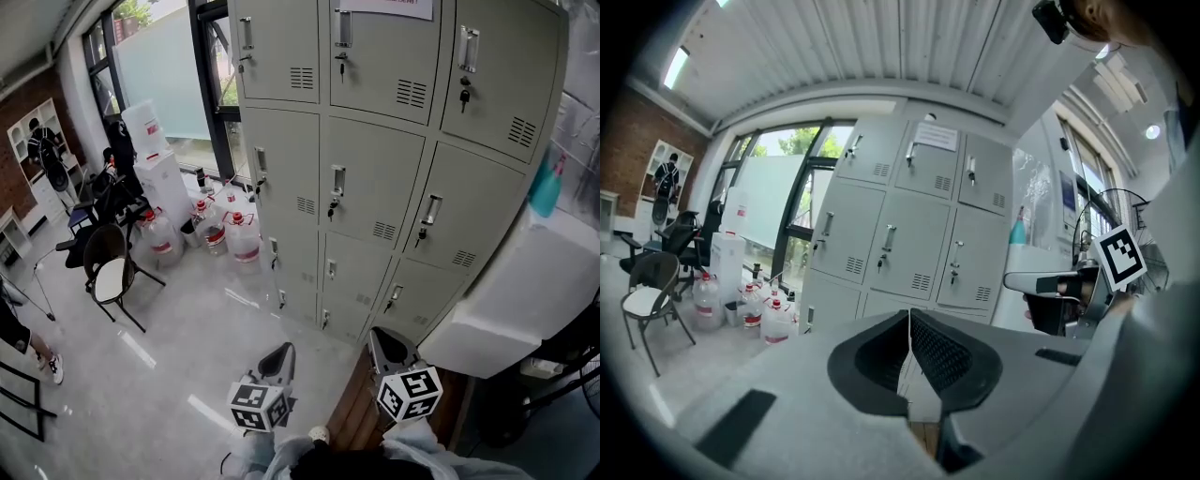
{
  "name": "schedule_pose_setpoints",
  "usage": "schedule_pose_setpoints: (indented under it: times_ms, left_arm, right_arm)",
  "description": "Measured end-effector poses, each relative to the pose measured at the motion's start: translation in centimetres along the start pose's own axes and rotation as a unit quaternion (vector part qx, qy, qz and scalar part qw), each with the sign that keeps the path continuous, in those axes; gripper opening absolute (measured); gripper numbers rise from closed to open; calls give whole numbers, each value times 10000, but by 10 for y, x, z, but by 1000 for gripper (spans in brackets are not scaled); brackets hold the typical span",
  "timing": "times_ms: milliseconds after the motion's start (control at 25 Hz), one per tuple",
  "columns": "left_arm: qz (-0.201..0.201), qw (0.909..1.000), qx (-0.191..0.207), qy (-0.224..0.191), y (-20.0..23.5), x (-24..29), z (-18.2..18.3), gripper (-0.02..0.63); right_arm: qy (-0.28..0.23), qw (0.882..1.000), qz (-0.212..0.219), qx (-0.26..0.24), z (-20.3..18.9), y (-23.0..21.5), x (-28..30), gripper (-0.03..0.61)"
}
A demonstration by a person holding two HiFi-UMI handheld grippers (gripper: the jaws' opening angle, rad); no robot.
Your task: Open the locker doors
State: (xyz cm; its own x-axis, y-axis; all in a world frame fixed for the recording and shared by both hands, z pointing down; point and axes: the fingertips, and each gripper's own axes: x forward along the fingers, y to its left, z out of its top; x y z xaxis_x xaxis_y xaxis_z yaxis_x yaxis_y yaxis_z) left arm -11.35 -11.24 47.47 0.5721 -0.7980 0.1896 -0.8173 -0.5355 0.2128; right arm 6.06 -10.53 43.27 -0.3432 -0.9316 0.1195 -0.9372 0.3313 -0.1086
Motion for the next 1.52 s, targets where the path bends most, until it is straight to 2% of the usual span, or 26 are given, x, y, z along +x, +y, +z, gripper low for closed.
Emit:
schedule_pose_setpoints:
  times_ms: [440,840,1160,1520]
  left_arm:
    - [-236,9997,-13,-62,8,30,4,11]
    - [-374,9993,-2,45,0,31,-1,11]
    - [-321,9995,81,17,9,48,11,11]
    - [-206,9998,32,-48,28,89,34,11]
  right_arm:
    - [20,9998,-195,-55,-4,-14,14,0]
    - [86,9994,-320,-56,-9,-22,6,0]
    - [-83,9999,-70,-60,6,-18,35,0]
    - [5,9999,79,-114,22,-42,83,0]
